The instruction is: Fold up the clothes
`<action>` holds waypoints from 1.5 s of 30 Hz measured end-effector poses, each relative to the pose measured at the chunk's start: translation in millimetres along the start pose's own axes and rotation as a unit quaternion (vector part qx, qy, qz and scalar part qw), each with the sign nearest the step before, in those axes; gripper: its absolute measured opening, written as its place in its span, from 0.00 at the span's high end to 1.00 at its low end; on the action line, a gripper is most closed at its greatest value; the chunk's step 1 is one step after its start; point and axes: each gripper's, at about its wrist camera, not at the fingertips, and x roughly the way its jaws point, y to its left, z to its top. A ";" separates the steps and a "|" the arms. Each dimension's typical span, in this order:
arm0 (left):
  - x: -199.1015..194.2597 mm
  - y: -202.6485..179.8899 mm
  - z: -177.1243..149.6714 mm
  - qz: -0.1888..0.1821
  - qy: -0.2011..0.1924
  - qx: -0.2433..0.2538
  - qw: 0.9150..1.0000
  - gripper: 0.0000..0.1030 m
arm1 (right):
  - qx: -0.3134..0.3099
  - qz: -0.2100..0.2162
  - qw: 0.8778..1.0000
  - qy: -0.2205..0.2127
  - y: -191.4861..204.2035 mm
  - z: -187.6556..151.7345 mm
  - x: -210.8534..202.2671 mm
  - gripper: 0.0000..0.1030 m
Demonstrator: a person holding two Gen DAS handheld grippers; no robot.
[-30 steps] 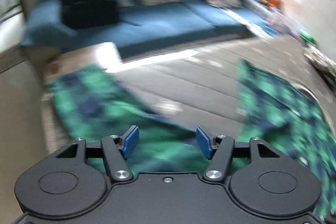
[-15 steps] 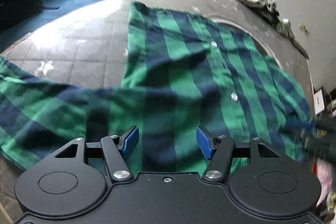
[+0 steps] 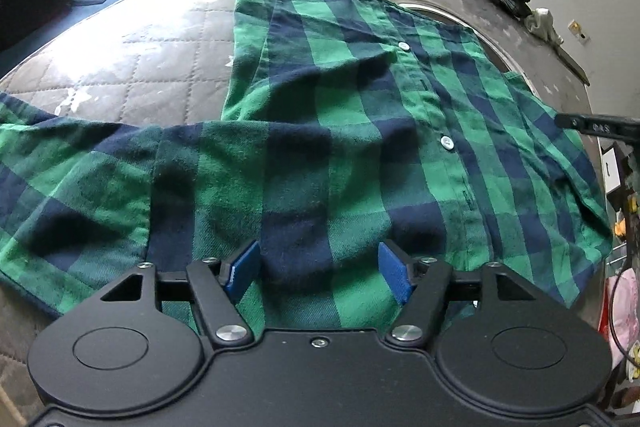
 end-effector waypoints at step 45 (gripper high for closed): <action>6.6 -9.4 -0.6 0.006 -0.005 0.024 1.000 0.20 | -0.084 0.035 0.995 0.036 26.8 -33.3 -14.0 0.93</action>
